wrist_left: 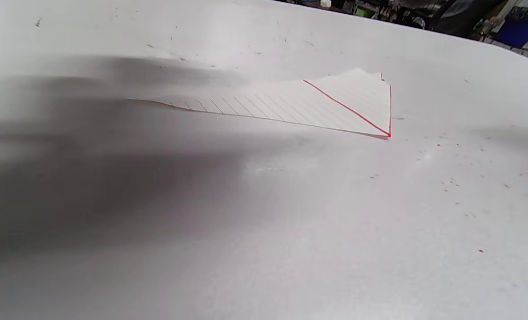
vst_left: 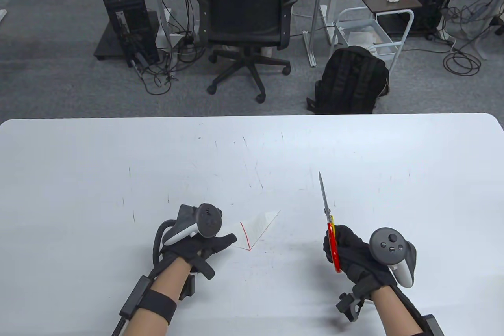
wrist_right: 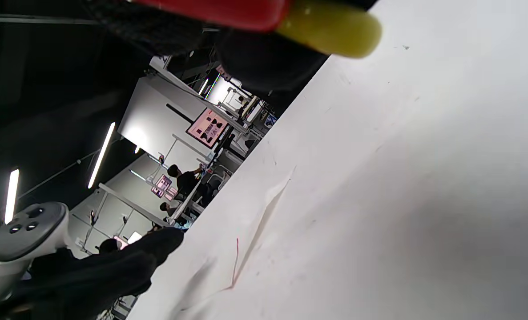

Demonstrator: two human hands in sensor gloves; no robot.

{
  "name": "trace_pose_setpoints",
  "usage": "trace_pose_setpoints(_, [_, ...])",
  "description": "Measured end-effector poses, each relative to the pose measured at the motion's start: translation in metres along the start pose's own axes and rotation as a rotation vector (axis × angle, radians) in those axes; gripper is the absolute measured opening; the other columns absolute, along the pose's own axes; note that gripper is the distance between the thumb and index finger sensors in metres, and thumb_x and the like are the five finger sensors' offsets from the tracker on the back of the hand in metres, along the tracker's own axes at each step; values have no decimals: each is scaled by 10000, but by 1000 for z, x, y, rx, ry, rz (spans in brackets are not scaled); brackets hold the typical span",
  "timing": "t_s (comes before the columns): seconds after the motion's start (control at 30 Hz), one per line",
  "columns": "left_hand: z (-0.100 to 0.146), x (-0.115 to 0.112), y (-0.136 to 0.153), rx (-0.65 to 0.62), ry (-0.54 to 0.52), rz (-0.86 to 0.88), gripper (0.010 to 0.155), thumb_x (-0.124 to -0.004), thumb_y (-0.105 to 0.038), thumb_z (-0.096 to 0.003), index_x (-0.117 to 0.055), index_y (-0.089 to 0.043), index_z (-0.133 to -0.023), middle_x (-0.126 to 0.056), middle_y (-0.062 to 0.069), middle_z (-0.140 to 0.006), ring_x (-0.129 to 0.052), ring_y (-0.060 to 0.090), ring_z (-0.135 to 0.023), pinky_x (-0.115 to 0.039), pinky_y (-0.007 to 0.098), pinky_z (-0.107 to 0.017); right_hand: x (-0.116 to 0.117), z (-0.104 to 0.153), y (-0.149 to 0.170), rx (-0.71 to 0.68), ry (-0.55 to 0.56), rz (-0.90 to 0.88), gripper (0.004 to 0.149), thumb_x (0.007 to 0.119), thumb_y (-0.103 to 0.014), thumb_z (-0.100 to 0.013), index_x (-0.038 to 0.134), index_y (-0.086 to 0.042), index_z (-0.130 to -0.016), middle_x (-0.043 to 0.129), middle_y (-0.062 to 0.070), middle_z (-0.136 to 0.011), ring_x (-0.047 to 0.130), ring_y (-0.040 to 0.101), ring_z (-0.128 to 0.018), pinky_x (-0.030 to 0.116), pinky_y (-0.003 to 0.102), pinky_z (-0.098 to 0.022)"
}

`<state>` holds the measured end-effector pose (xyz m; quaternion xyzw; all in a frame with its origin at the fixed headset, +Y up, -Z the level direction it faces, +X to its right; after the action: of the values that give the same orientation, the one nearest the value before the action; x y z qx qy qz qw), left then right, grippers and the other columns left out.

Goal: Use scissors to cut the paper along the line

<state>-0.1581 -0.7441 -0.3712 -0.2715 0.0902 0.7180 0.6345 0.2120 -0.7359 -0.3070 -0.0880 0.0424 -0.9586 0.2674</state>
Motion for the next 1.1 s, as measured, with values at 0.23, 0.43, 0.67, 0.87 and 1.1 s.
trace_pose_setpoints(0.23, [-33,-6,-1,70,130,19,796,-615,-486,-631,-204,-92,-1187,-250,301,-1203,-517,527,-1064,-706,534,-692,5,2,-1,-7,1,-98,465,696,-468,-595,623,-93,-859,807,96,-729,896,101,-393,698,231,-276])
trace_pose_setpoints(0.43, [-44,-13,-12,128,42,-233,766,-686,-489,-578,-359,-78,-1136,-522,218,-1070,-779,269,-789,-814,241,-482,6,1,0,-11,19,-115,469,694,-466,-597,621,-90,-867,799,111,-743,897,109,-409,703,236,-285])
trace_pose_setpoints(0.67, [-50,-11,-10,108,61,-151,637,-745,-439,-537,-526,-138,-1054,-724,82,-861,-847,134,-633,-831,244,-408,10,1,0,-10,5,-99,474,701,-461,-594,626,-82,-868,800,121,-743,899,117,-412,705,240,-286])
trace_pose_setpoints(0.87, [-49,-10,-9,112,29,-99,440,-772,-373,-541,-668,-220,-940,-727,32,-866,-830,160,-676,-823,303,-476,9,2,0,-4,9,-87,474,703,-458,-593,627,-80,-868,803,124,-741,900,120,-413,707,242,-286])
trace_pose_setpoints(1.1, [-38,-14,0,55,-45,51,419,-742,-376,-579,-663,-178,-939,-432,209,-1101,-691,331,-859,-678,447,-681,10,1,0,-5,0,-74,475,704,-457,-593,629,-77,-869,804,129,-741,901,124,-412,707,244,-286])
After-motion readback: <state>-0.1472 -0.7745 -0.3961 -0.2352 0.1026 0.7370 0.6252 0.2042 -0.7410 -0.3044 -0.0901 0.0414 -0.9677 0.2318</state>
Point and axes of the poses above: the tracker on the back of each hand, its own y axis roughly to the little-finger side, its own z axis roughly from the fingertips to the wrist, x = y × z, the point moved 1 cm from there along -z, roughly from the wrist to the fingertips
